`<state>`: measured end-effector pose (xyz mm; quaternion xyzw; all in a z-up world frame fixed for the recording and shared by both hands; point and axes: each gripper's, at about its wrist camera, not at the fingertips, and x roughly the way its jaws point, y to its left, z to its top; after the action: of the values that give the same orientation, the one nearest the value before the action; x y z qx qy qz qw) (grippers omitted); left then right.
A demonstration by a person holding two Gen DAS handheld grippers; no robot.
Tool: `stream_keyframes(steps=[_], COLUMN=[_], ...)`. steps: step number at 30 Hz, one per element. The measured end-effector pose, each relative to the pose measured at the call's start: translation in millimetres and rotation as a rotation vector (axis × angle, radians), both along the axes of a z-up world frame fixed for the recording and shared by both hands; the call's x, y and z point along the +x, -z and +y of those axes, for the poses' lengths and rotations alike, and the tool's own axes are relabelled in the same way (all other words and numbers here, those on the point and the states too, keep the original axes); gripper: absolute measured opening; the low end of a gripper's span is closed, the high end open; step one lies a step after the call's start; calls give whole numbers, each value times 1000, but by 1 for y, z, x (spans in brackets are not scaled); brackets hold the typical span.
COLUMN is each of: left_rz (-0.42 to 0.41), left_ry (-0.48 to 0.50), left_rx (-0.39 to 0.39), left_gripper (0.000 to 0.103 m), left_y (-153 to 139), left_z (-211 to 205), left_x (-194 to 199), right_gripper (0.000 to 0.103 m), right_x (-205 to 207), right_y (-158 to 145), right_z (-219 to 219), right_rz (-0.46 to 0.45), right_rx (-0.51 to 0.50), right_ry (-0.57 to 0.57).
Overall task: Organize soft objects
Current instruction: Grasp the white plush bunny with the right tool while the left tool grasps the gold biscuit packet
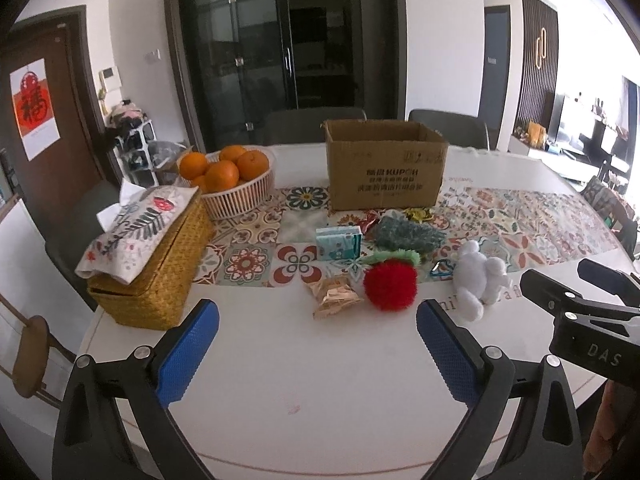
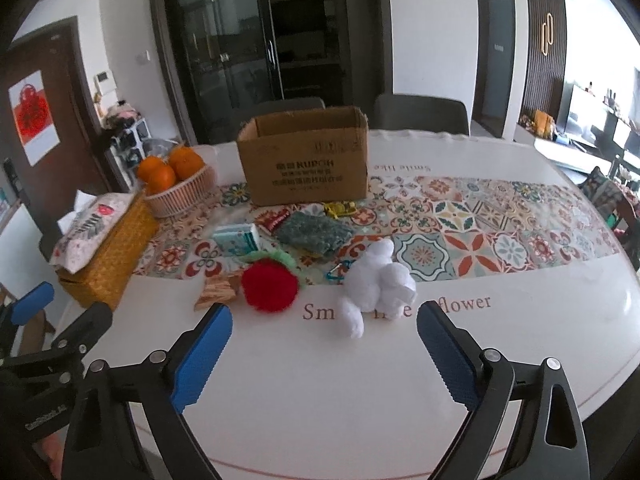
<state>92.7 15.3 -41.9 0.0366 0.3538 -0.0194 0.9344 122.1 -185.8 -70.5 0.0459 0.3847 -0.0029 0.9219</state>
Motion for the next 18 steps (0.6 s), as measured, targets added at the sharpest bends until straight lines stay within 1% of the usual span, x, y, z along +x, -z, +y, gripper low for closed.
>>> stream_keyframes(steps=[3,6,9,11,13,18], left_rz=[27,52,87,116,147,225], left_ry=[4,9,21,36,53,51], left_rx=[6,12,-4,-13,-22,-53], left_gripper=[99,96,91,91,86,85], left_y=[7,15,24,32,40,60], left_z=[2,3,6,8,8,5], left_x=[21,44,66,79,92,116], right_gripper=[93,92,92,92,92,92], right_x=[22,41,57,65,70,84], right_y=[10,18,28,36,43,52], right_z=[1,0,-1,-1,-2,-12], right_rz=[42,74,116,141,157,172], right_rx=[2,-2,3,17,20,-7], right_ry=[24,56,100,131,163,249])
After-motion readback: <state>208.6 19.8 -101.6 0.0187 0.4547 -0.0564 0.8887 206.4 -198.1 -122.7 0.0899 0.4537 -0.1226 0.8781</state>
